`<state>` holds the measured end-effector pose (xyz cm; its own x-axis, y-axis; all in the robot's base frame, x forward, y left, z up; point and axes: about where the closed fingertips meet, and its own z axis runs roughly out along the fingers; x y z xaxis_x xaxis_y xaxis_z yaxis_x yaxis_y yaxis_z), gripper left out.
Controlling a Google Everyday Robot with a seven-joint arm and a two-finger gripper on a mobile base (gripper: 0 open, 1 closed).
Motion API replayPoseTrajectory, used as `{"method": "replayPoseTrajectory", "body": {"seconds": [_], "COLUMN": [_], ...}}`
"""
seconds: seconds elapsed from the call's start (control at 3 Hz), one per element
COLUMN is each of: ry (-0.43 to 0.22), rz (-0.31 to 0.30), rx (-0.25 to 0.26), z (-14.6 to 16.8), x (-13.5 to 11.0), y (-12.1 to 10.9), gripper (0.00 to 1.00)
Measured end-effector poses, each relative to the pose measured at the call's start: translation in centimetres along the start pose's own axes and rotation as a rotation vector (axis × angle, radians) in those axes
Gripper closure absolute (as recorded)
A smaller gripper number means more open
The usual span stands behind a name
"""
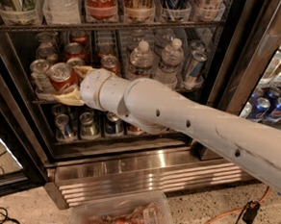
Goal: Pick coke can from middle shelf of fridge
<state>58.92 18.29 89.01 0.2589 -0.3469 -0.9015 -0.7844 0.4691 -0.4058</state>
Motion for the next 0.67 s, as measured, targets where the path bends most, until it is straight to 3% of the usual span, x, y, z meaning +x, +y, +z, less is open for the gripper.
{"method": "replayPoseTrajectory", "body": {"seconds": [0.67], "ry": [0.08], "rz": [0.051], "rx": [-0.016], "z": [-3.4], "x": [2.5], "y": [1.6], "gripper": [1.0]}}
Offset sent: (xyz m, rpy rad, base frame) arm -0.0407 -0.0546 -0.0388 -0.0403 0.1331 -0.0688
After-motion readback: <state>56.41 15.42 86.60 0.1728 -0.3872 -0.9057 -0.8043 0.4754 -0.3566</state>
